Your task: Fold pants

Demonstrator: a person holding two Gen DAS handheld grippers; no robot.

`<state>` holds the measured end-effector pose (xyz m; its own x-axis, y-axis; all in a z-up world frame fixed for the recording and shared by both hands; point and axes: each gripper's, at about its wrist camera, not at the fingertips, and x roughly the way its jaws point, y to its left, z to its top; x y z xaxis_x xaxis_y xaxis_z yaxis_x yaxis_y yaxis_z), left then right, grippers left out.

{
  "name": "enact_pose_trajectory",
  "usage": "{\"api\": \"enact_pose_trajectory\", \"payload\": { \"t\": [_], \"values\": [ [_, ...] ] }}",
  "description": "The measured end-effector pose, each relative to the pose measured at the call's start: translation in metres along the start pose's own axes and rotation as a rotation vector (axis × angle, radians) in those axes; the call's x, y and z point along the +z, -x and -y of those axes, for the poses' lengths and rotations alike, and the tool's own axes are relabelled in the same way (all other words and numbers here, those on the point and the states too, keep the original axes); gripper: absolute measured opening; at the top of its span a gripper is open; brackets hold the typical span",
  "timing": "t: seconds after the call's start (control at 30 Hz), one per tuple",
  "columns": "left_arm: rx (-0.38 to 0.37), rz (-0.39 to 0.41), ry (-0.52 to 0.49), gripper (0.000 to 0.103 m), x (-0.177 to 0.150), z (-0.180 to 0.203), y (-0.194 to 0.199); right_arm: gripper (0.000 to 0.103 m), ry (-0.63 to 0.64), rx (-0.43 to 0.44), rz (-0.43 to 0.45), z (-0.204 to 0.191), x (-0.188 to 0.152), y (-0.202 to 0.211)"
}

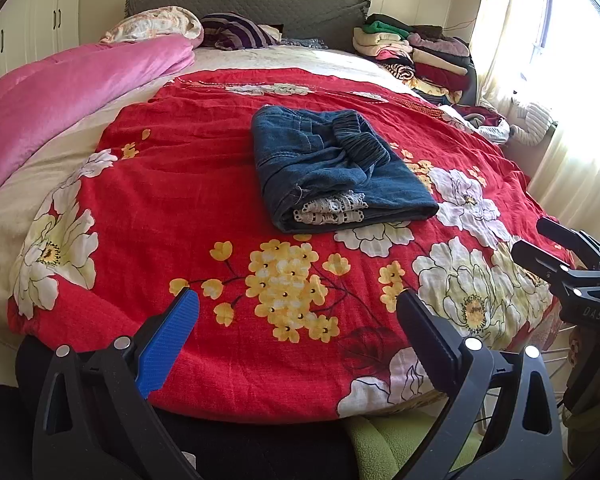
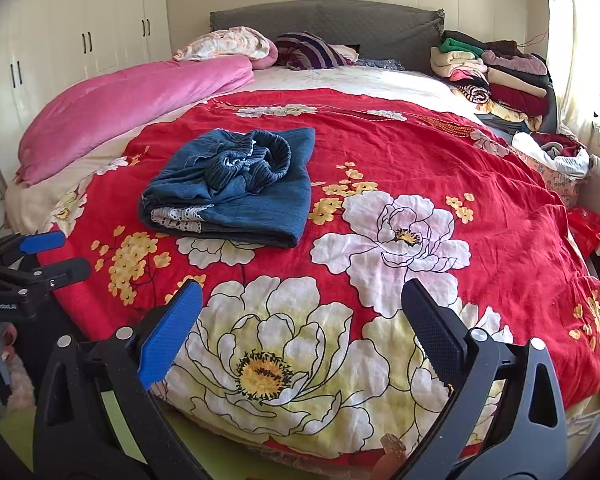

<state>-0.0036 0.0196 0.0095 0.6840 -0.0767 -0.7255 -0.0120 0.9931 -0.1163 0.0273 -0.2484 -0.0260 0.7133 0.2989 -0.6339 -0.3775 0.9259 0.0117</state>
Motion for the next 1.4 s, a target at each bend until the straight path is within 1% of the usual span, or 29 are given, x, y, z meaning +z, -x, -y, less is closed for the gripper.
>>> {"api": "enact_pose_trajectory", "payload": {
  "t": [0.53,0.67,1.13,1.23,1.33,1.4],
  "values": [
    [0.002,0.0,-0.003,0.099,0.0001,0.0012,0.0009,0.094,0.005,0.004,-0.006,-0.0013,0.0,0.0002],
    [0.014,-0.003,-0.005,0.099,0.0,0.0011,0.0009,0.094,0.009,0.005,-0.009,-0.0019,0.0,-0.0001],
    [0.009,0.0,-0.006,0.099,0.0013,-0.0015,0.0024,0.094,0.03,-0.003,-0.021,-0.0051,0.0053,-0.0017],
    [0.027,-0.003,-0.009,0.099,0.0023,-0.0015,0.0023,0.094,0.031,-0.005,-0.024,-0.0054,0.0055,-0.0024],
    [0.029,-0.007,-0.002,0.099,0.0027,-0.0032,0.0021,0.094,0.034,-0.006,-0.03,-0.0056,0.0066,-0.0036],
    [0.047,-0.012,-0.001,0.099,0.0038,-0.0063,0.0015,0.094,0.035,-0.006,-0.031,-0.0053,0.0069,-0.0049]
  ]
}}
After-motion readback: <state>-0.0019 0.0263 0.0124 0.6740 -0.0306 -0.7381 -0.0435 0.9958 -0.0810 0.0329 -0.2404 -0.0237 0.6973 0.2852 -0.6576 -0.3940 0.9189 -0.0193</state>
